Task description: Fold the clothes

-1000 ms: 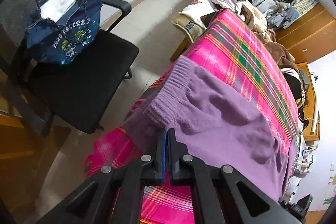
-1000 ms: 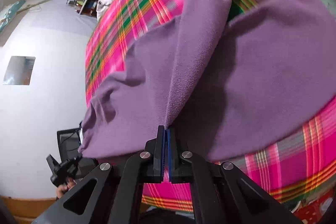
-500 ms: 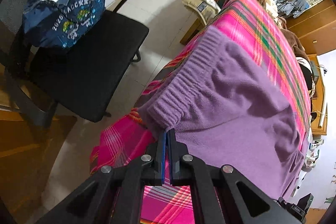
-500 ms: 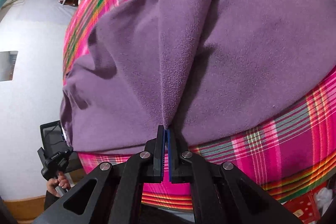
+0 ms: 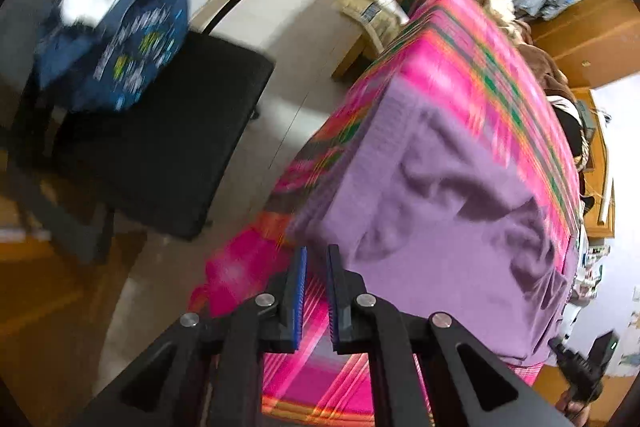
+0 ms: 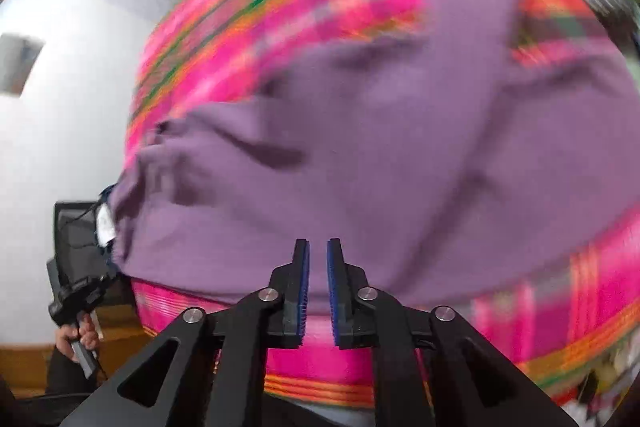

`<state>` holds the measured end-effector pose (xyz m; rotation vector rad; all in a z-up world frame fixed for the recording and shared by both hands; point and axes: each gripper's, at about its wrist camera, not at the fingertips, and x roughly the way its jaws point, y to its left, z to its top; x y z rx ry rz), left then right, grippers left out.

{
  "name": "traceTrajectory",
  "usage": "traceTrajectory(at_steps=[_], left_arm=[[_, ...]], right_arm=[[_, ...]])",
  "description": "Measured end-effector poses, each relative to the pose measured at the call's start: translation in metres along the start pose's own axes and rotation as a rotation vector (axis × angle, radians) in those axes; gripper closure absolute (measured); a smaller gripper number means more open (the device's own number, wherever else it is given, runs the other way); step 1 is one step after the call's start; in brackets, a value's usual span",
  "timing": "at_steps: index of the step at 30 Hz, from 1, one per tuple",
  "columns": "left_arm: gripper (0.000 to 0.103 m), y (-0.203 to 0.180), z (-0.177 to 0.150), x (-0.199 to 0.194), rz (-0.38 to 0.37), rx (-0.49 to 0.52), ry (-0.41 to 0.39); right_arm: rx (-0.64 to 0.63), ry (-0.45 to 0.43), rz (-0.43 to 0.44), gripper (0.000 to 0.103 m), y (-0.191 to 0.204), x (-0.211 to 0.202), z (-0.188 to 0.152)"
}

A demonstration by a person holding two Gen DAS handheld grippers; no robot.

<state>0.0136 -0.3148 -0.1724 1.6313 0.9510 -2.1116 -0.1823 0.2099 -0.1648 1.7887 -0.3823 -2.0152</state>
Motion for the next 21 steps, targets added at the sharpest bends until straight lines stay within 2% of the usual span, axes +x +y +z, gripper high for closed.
traceTrajectory(at_steps=[3,8,13,19,20,21], left_arm=[[0.095,-0.022,0.027,0.007,-0.024,0.061,-0.002],[0.093,-0.046,0.063,0.033,-0.035,0.134,0.035],[0.092,-0.054,0.078,0.051,-0.042,0.172,0.069],[0.087,-0.059,0.087,0.059,-0.063,0.209,0.099],[0.087,-0.060,0.088,0.058,-0.065,0.215,0.101],[0.087,-0.061,0.089,0.058,-0.071,0.221,0.098]], right_arm=[[-0.104,-0.012,0.059,0.069,0.054,0.018,0.027],[-0.245,-0.013,0.130,0.067,0.128,0.056,0.070],[-0.353,0.054,0.109,0.067,0.169,0.101,0.099],[-0.409,0.139,0.111,0.067,0.181,0.128,0.112],[-0.418,0.152,0.106,0.068,0.182,0.132,0.113],[-0.426,0.161,0.098,0.081,0.183,0.137,0.114]])
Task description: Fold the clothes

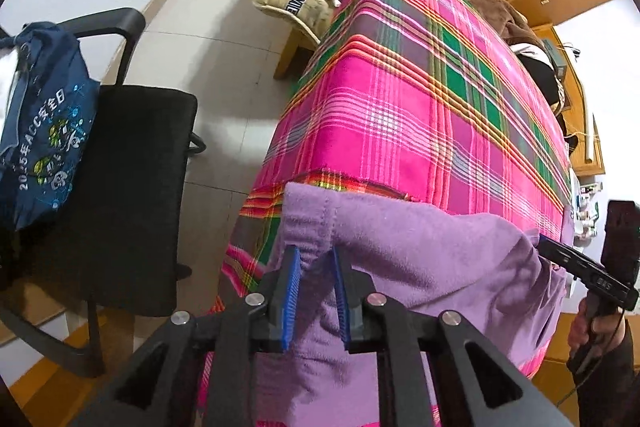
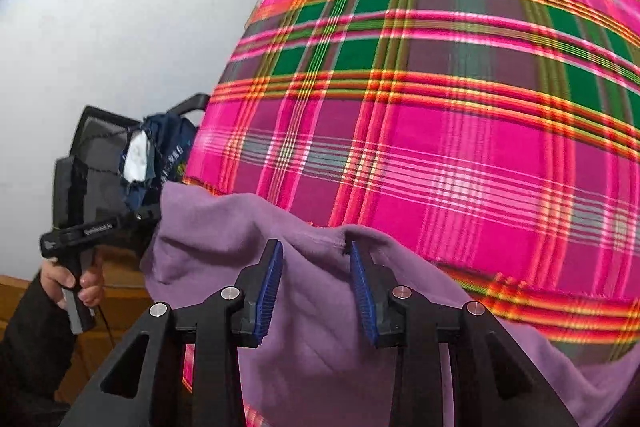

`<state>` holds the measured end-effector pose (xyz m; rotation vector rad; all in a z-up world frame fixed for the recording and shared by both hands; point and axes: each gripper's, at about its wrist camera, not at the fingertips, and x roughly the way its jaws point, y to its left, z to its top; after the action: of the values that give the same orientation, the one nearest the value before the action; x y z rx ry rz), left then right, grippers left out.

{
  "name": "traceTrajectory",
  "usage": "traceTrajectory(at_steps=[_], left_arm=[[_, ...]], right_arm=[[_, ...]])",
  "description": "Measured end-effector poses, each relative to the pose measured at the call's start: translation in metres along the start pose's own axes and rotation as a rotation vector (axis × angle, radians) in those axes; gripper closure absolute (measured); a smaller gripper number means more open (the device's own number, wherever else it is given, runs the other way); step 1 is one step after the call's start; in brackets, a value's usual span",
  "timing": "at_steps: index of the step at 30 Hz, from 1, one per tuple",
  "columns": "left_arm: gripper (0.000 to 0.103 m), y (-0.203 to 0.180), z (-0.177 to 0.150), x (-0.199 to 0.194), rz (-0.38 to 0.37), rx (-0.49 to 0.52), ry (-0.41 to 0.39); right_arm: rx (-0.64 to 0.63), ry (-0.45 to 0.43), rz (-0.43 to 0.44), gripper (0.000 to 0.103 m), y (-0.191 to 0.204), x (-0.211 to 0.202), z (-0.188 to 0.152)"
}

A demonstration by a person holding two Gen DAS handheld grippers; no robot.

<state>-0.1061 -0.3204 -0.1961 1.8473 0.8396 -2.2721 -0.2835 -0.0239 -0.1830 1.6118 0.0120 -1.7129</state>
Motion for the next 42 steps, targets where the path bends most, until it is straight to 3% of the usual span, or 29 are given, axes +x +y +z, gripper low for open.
traceTrajectory(at_steps=[2,5,16,20,23,24,35,42], left_arm=[[0.087,0.000,0.002,0.001,0.003,0.018,-0.003],[0.094,-0.003,0.001,0.000,0.010,0.058,-0.012],[0.095,-0.005,0.000,0.001,0.014,0.100,-0.025],[0.095,-0.006,0.001,0.002,0.013,0.099,-0.024],[0.095,-0.005,0.001,0.002,0.009,0.095,-0.023],[0.095,-0.005,0.000,0.002,0.008,0.095,-0.023],[0.094,-0.006,-0.001,0.001,0.009,0.106,-0.023],[0.094,-0.004,0.000,0.001,-0.009,0.103,-0.020]], right_arm=[[-0.003,0.009,-0.020,0.097,0.003,0.011,0.005],[0.041,-0.025,-0.018,0.098,-0.007,0.003,0.012],[0.164,-0.073,-0.109,0.102,-0.038,0.006,0.039],[0.155,-0.102,-0.069,0.095,-0.033,-0.011,0.035],[0.107,-0.100,-0.074,0.073,-0.023,-0.022,0.023],[0.093,-0.097,-0.081,0.071,-0.022,-0.025,0.018],[0.105,-0.034,-0.291,0.073,-0.040,-0.026,-0.038],[0.127,-0.135,-0.308,0.073,-0.042,-0.053,-0.047]])
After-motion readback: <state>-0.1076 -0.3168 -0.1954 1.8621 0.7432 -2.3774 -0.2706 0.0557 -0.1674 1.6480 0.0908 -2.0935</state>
